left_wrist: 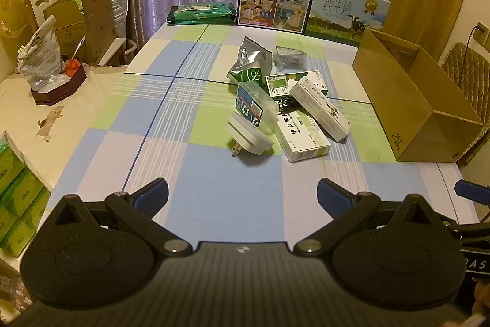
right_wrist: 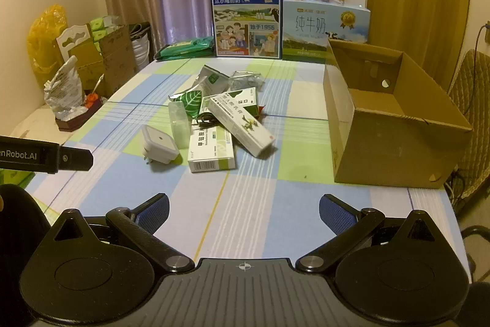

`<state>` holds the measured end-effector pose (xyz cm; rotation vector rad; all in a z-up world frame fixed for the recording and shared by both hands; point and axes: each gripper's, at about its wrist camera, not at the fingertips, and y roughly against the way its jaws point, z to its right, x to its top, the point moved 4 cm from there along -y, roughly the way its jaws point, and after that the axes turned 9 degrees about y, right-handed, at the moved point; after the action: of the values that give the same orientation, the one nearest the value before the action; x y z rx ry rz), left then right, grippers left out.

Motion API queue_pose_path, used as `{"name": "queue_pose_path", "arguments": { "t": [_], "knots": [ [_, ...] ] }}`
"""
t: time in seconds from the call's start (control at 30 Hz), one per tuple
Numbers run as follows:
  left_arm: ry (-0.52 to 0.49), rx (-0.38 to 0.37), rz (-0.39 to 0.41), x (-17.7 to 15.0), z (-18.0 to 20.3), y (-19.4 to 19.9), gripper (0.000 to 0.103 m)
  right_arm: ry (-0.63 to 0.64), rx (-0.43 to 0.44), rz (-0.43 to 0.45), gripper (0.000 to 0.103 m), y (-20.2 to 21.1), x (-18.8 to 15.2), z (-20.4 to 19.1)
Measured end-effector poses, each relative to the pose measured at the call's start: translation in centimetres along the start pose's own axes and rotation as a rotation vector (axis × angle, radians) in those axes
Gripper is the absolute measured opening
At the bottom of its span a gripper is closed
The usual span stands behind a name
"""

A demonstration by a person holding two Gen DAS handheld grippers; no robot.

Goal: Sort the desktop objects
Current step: 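Move both tools toward the pile of items on the table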

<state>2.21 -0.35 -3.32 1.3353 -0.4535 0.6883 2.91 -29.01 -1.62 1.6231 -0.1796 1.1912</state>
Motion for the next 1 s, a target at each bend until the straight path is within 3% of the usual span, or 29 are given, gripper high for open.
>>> {"name": "queue_pose_path", "arguments": {
  "t": [1.0],
  "knots": [
    [-0.006, -0.021, -0.023, -0.32, -0.05, -0.57, 0.102, -0.011, 0.006, -0.021, 0.101, -0.32, -0.4, 0.1]
  ]
}}
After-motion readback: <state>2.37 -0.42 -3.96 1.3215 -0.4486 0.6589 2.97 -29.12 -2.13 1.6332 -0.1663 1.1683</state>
